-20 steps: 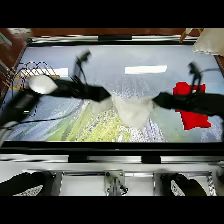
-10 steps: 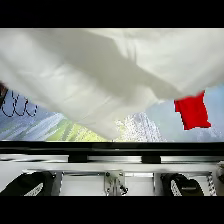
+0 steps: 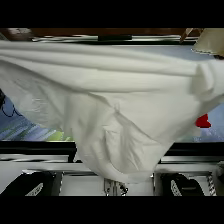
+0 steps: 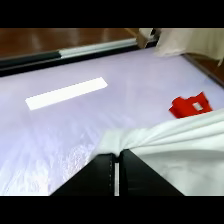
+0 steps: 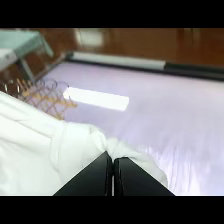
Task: Fold the shirts.
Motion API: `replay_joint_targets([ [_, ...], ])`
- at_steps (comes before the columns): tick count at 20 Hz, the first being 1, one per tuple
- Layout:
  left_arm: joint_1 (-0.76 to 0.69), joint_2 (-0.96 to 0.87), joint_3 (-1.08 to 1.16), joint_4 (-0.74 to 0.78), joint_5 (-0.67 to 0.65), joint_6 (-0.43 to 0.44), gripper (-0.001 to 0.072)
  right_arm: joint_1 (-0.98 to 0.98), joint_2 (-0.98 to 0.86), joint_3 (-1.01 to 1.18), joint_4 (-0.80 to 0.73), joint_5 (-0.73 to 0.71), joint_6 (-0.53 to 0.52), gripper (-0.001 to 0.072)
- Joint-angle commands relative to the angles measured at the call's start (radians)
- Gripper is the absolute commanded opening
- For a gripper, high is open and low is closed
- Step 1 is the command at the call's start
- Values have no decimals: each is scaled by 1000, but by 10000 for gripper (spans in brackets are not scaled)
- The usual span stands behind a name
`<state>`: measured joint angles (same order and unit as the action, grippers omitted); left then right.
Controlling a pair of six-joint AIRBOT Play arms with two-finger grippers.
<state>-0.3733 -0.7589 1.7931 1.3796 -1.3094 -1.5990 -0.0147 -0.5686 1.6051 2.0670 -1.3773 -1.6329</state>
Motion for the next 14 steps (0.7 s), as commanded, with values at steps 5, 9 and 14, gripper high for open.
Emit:
replay_joint_targets([
  [5,2,-52,-427,151,114,-39,38,-1,-197,-311,-47,53,59,66],
  [9,57,-232,-502,148,443,-185,38,0,-443,-433,44,487,54,66],
  [14,128,-533,-503,-45,632,-294,38,0,-771,-433,269,684,54,67],
])
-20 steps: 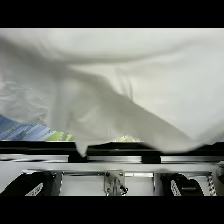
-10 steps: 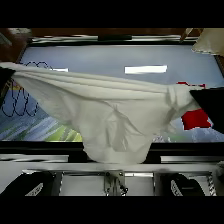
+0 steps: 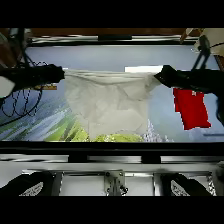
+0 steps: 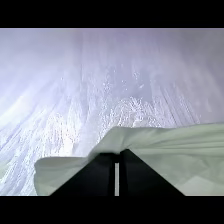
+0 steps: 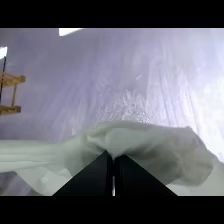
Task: Fold the shirts.
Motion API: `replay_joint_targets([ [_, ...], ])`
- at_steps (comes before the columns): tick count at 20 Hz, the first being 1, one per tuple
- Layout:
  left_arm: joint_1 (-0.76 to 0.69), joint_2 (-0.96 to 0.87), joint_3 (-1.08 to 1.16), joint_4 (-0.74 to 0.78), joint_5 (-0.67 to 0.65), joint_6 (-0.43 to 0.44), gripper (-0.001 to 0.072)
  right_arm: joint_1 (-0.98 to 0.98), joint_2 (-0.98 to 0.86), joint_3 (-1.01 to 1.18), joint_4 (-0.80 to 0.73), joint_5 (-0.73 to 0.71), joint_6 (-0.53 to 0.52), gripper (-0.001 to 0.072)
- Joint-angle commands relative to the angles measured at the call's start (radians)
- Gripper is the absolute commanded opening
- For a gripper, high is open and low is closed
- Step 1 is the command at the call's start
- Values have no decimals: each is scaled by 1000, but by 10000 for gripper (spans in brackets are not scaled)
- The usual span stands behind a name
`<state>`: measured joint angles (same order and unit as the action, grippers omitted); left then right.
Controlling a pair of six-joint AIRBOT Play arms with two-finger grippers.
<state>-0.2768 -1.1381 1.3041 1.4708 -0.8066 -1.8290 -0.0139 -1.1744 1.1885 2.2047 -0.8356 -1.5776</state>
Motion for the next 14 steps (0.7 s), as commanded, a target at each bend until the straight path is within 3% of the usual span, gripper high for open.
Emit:
replay_joint_targets([
  [1,31,-211,-14,-189,116,-64,38,8,-213,-17,123,113,-1,67],
  [4,34,-307,-13,-275,28,-64,40,37,-277,-17,116,77,-2,80],
  [5,40,-312,-13,-275,-1,-64,112,40,-272,-16,119,87,-5,203],
  [6,53,-309,-11,-275,-31,-64,419,32,-259,-13,118,94,-6,441],
  [7,76,-306,2,-275,-73,-64,720,16,-240,-4,116,87,-21,513],
  [8,112,-304,28,-275,-146,-44,720,-9,-213,11,114,64,-25,513],
  [10,196,-304,95,-275,-334,98,720,-76,-150,42,76,-24,-34,512],
  [12,278,-304,124,-274,-537,278,710,-151,-80,60,-75,-192,-35,509],
  [14,339,-305,77,-275,-640,335,668,-200,-33,58,-315,-433,-35,499],
])
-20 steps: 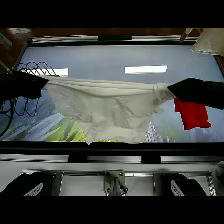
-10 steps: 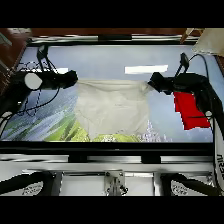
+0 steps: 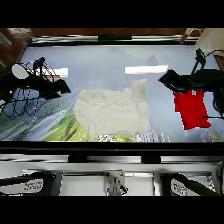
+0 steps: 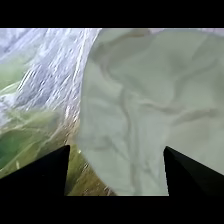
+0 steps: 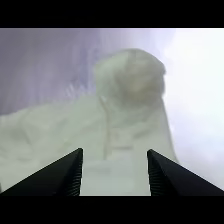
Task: Fold the shirts.
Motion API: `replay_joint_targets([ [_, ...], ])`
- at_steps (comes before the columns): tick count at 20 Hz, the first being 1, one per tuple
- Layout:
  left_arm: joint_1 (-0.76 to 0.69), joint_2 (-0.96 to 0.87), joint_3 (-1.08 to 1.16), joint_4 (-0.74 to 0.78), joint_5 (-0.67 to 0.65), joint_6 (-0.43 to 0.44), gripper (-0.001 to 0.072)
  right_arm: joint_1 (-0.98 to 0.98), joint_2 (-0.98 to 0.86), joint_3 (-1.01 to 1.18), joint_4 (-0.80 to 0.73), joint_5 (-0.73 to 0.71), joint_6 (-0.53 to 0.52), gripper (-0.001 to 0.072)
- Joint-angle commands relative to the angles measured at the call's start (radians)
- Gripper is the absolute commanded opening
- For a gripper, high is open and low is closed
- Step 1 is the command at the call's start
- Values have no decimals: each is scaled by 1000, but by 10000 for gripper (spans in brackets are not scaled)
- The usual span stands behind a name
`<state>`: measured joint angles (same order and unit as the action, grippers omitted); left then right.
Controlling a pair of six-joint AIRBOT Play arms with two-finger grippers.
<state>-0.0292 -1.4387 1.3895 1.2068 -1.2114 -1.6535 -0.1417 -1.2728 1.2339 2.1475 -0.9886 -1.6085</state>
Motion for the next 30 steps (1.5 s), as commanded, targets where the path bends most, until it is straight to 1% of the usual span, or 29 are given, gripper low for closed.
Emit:
replay_joint_targets([
  [1,106,-5,-54,-11,-229,166,668,-81,76,-3,-339,-375,-12,499],
  [2,110,-6,-116,-19,-182,165,669,-86,86,-31,-380,-439,-29,500],
  [3,108,-7,-181,-51,-120,166,670,-88,92,-62,-374,-464,-35,500],
  [5,96,-26,-300,-167,18,177,670,-82,96,-125,-306,-452,-32,500],
  [7,84,-55,-362,-261,113,209,667,-61,96,-166,-213,-396,-17,500],
  [10,61,-119,-369,-321,162,255,668,-10,95,-172,-193,-332,13,500],
  [12,44,-145,-369,-336,192,258,660,17,95,-172,-193,-315,25,500],
  [13,34,-150,-369,-336,213,257,580,27,95,-172,-193,-315,27,499],
  [14,28,-151,-369,-342,233,255,538,34,95,-172,-193,-320,27,500],
  [16,20,-151,-369,-373,262,254,529,40,95,-172,-193,-328,42,500],
  [17,16,-151,-369,-383,279,255,400,39,95,-172,-194,-326,55,501],
  [18,16,-151,-367,-386,281,255,213,40,92,-174,-194,-323,54,503],
  [19,17,-150,-365,-389,278,255,77,40,85,-182,-193,-323,54,504],
  [20,18,-149,-365,-388,270,260,40,40,73,-201,-193,-324,54,516],
  [21,19,-145,-365,-388,259,278,40,40,58,-228,-190,-324,54,650],
  [23,19,-135,-365,-388,233,313,39,40,19,-297,-120,-325,49,659],
  [25,19,-114,-365,-386,219,337,39,40,-11,-359,-32,-293,5,659],
  [30,18,-53,-365,-385,209,337,39,47,-35,-430,11,-167,0,659],
])
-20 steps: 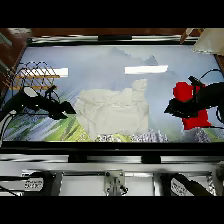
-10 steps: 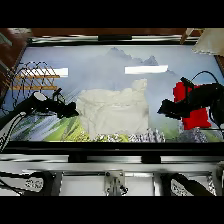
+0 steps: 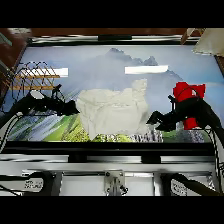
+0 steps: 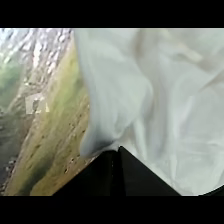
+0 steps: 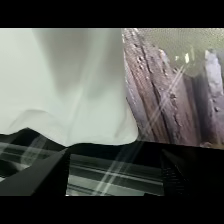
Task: Fold the shirts.
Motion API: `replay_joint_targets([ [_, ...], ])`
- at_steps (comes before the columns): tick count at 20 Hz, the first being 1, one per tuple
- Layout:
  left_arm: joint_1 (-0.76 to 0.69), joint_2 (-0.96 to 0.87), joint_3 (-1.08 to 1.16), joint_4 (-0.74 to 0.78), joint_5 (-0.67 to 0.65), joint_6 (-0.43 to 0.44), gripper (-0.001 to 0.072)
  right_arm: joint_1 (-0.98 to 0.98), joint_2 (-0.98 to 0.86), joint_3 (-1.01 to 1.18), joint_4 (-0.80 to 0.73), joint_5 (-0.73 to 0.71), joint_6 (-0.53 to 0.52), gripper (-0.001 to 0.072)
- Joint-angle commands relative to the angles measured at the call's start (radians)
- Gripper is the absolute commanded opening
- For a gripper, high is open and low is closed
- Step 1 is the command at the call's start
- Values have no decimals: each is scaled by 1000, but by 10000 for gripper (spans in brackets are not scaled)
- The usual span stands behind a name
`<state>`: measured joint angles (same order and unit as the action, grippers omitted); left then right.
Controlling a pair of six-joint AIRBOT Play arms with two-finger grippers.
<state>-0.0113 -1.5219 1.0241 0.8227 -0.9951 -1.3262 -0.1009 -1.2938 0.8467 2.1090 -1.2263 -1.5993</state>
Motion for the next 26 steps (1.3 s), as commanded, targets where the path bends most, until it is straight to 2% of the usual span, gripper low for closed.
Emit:
replay_joint_targets([
  [1,0,41,0,-1,-8,10,39,25,-17,-50,35,91,-9,658],
  [6,0,81,1,-1,-9,9,39,181,-92,-54,27,211,25,647],
  [7,0,92,1,-1,-9,9,39,203,-100,-54,33,231,25,508],
  [8,1,107,1,-1,-8,10,39,217,-98,-53,31,238,24,264],
  [9,1,128,2,0,-8,10,39,217,-94,-45,32,228,24,100],
  [10,4,156,11,-1,-10,10,38,216,-79,-28,26,210,15,67],
  [13,23,288,103,-2,-6,18,38,216,62,95,-5,179,-113,67],
  [16,59,470,349,-2,19,26,39,216,274,339,-71,198,-221,67],
  [18,79,595,562,-1,64,100,39,216,410,520,-156,246,-217,67],
  [21,124,756,802,0,197,113,39,216,585,737,-211,360,-153,67],
  [24,181,887,882,47,292,90,39,216,692,835,-214,397,-96,67],
  [26,196,938,882,177,239,-5,39,216,731,848,-248,393,-67,67],
])
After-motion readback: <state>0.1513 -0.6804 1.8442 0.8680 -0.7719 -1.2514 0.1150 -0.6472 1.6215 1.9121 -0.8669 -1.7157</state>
